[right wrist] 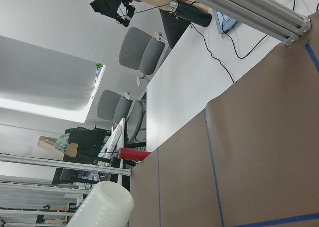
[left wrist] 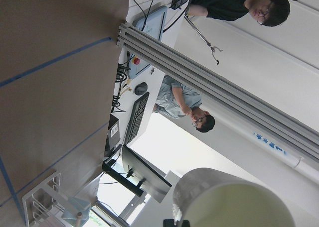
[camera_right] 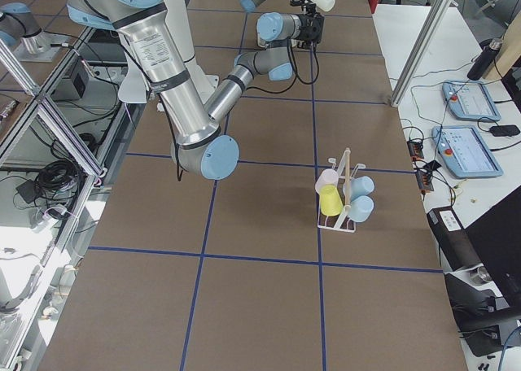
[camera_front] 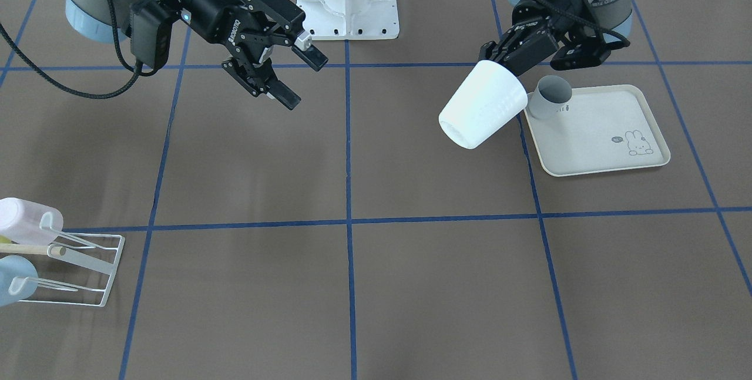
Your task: Transfer IKEA cup to right arm and place on rack
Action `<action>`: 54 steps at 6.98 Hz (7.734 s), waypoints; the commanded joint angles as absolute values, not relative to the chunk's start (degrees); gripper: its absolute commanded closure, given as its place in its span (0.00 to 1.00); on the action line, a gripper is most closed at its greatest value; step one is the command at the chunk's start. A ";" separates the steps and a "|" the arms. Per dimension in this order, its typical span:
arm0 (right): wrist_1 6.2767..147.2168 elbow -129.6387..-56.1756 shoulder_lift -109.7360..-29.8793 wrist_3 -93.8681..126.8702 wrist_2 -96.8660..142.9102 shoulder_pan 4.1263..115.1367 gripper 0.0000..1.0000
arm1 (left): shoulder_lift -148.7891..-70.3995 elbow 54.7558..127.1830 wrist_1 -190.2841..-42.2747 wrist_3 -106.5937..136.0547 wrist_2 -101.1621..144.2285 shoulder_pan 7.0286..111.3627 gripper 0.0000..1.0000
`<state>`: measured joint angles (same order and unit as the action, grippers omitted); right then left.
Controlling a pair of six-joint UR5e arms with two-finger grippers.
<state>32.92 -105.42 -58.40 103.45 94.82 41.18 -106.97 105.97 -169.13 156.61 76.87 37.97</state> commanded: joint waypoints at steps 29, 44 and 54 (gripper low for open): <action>17.49 -90.62 -48.43 113.55 87.98 36.03 1.00 | -114.96 102.92 -173.41 158.65 68.03 27.51 0.00; 37.00 -106.35 -82.41 55.90 91.27 58.19 1.00 | -85.45 116.18 -163.04 106.97 78.04 31.90 0.00; 41.48 -107.14 -91.59 50.36 64.16 43.96 1.00 | -83.76 116.90 -162.86 106.17 78.13 31.90 0.00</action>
<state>41.09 -107.21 -91.87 50.36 64.53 45.06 -83.76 116.98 -162.86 106.17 78.13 31.90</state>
